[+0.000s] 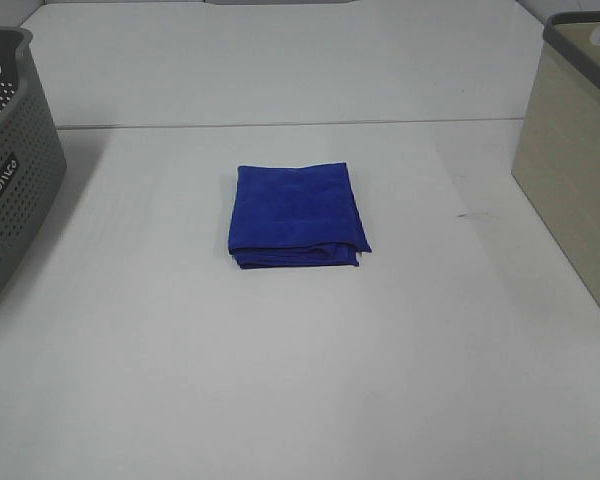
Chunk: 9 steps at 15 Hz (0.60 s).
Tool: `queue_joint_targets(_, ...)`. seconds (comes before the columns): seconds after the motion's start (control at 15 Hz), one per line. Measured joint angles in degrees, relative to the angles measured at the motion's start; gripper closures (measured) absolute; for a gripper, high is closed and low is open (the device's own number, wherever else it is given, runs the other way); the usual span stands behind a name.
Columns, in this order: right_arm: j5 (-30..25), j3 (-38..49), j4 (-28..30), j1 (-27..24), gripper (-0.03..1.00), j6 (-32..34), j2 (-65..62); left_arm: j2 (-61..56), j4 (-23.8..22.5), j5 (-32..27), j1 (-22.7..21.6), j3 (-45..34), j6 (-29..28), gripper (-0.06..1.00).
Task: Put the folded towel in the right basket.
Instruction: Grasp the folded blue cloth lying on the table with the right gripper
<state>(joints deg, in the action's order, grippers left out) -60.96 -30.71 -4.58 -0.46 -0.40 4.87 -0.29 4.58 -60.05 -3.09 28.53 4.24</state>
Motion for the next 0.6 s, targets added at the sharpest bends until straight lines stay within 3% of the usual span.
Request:
queue_joint_targets(0.13, -0.4, -5.2, -1.4, 0.0, 0.01, 2.8, 10.0, 0.0, 0.0, 0.0, 0.0, 0.0, 0.0, -0.04)
queue_joint_targets(0.4, -2.9, -29.6, -6.9, 0.0, 0.01, 4.1, 42.9, 0.0, 0.0, 0.0, 0.0, 0.0, 0.0, -0.04)
queue_joint_targets(0.53, -1.8, -44.5, -13.9, 0.0, 0.01, -1.3, 61.2, 0.0, 0.0, 0.0, 0.0, 0.0, 0.0, -0.04)
queue_joint_targets(0.6, -1.3, -46.2, -15.6, 0.0, 0.01, -2.7, 64.0, 0.0, 0.0, 0.0, 0.0, 0.0, 0.0, -0.04)
